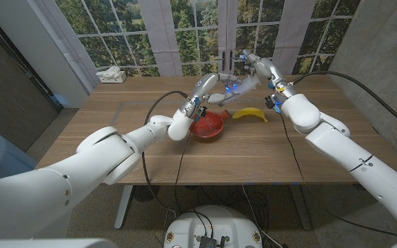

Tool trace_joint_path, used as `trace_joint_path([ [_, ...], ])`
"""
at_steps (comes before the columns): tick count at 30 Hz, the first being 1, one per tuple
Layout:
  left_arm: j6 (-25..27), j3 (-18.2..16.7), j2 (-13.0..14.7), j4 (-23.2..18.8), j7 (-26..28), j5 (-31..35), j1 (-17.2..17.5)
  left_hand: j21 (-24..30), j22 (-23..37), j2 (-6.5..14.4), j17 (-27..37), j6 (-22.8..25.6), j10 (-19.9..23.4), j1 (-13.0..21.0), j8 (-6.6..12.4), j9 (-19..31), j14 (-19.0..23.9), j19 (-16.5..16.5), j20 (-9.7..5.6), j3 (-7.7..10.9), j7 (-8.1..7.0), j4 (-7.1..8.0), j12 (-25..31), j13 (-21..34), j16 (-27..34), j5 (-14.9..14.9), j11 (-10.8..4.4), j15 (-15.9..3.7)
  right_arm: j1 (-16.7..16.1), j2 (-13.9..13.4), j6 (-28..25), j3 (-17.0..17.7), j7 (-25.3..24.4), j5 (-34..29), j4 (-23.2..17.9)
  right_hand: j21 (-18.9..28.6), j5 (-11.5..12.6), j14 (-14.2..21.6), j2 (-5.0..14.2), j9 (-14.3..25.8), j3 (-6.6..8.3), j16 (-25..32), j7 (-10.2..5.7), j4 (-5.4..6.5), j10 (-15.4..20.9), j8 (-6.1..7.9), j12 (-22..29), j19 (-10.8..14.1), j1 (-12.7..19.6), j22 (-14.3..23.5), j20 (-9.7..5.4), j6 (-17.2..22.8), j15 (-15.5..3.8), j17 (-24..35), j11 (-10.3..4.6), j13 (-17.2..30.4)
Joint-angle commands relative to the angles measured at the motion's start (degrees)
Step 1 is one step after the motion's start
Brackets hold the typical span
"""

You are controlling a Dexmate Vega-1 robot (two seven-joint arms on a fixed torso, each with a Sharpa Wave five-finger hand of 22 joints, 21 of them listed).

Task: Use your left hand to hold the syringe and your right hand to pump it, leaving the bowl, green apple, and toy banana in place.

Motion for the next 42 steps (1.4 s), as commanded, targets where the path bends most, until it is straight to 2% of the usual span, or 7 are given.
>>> trace_joint_path([
  [1, 2.3, 5.1, 4.1, -7.5, -0.8, -4.3, 0.8, 0.4, 0.1, 11.9, 0.3, 0.4, 0.4, 12.6, -0.05, 0.3, 4.5, -0.2, -7.49, 0.29, 0.15, -0.10, -0.1, 0.3, 0.4, 0.4, 0.02, -7.15, -4.4, 0.7, 1.2, 4.6, -4.6, 2.7, -0.2, -0.2, 0.3, 0.0, 2.15, 0.1, 0.36, 0.0, -0.23, -0.09, -0.2, 0.20, -0.1, 0.1, 0.4, 0.1, 0.20, 0.3, -0.16, 0.0, -0.11, 0.0],
  [6, 5.4, 6.6, 7.6, -14.8, -4.5, -7.9, 2.5, 0.5, 0.1, 11.9, 0.4, 0.5, 0.4, 12.7, -0.05, 0.3, 4.6, -0.3, -7.50, 0.29, 0.20, -0.10, -0.1, 0.3, 0.4, 0.4, 0.13, -7.15, -6.0, 0.8, 1.1, 6.3, -5.3, 4.5, -0.3, -0.2, 0.3, -0.1, 2.17, 0.1, 0.40, 0.1, -0.29, -0.15, -0.2, 0.21, -0.1, 0.1, 0.5, 0.1, 0.21, 0.3, -0.16, 0.0, -0.14, 0.0],
  [12, 7.5, 6.5, 10.4, -20.9, -7.8, -10.3, 4.5, 0.7, 0.1, 11.9, 0.4, 0.4, 0.4, 12.7, -0.12, 0.3, 4.7, -0.3, -7.48, 0.28, 0.26, -0.10, -0.1, 0.4, 0.4, 0.4, 0.13, -7.16, -8.0, 1.2, 1.1, 7.8, -6.9, 5.9, -0.3, -0.3, 0.3, -0.1, 2.17, 0.1, 0.43, 0.1, -0.29, -0.19, -0.1, 0.21, -0.1, 0.0, 0.5, 0.1, 0.25, 0.3, -0.14, 0.0, -0.07, 0.0],
  [21, 10.9, 3.4, 14.3, -31.0, -15.9, -14.2, 9.1, 0.9, 0.0, 11.9, 0.4, 0.4, 0.5, 12.7, -0.21, 0.3, 4.7, -0.4, -7.46, 0.29, 0.25, -0.09, -0.1, 0.4, 0.4, 0.4, 0.18, -7.16, -10.4, 1.6, 1.7, 9.4, -8.4, 7.1, -0.9, -0.3, 0.2, -0.1, 2.17, 0.1, 0.47, 0.2, -0.30, -0.26, -0.1, 0.21, 0.0, 0.0, 0.5, 0.1, 0.27, 0.4, -0.05, 0.0, -0.09, 0.0],
  [26, 11.9, 1.4, 15.8, -35.1, -19.9, -15.8, 11.6, 1.0, 0.0, 11.9, 0.4, 0.5, 0.5, 12.7, -0.21, 0.3, 4.8, -0.4, -7.44, 0.29, 0.26, -0.09, -0.2, 0.4, 0.4, 0.4, 0.18, -7.16, -11.6, 1.7, 1.8, 10.0, -8.9, 7.7, -1.3, -0.3, 0.2, -0.1, 2.19, 0.1, 0.49, 0.2, -0.32, -0.27, -0.1, 0.21, 0.0, -0.1, 0.5, 0.1, 0.32, 0.3, -0.06, 0.0, -0.08, 0.0],
  [28, 12.9, 0.5, 16.7, -37.7, -23.3, -17.5, 12.9, 1.0, 0.0, 11.8, 0.4, 0.4, 0.6, 12.7, -0.24, 0.3, 4.8, -0.4, -7.46, 0.29, 0.29, -0.10, -0.2, 0.3, 0.4, 0.4, 0.18, -7.16, -12.1, 1.9, 2.0, 10.3, -9.4, 7.8, -1.5, -0.3, 0.2, -0.1, 2.20, 0.1, 0.51, 0.2, -0.36, -0.28, 0.0, 0.21, 0.0, -0.1, 0.5, 0.1, 0.33, 0.4, -0.02, 0.1, -0.06, 0.0],
  [42, 18.2, -4.9, 19.3, -49.7, -36.4, -23.0, 20.8, 1.4, -0.1, 11.9, 0.4, 0.4, 0.5, 12.9, -0.37, 0.3, 4.8, -0.4, -7.47, 0.40, 0.45, -0.15, -0.4, 0.2, 0.3, 0.5, 0.35, -7.17, -16.0, 1.9, 3.0, 12.7, -10.2, 8.8, -3.5, -0.3, 0.1, -0.2, 2.12, 0.1, 0.51, 0.3, -0.29, -0.32, -0.1, 0.20, 0.1, -0.1, 0.5, 0.1, 0.41, 0.4, -0.01, 0.1, 0.00, 0.0],
])
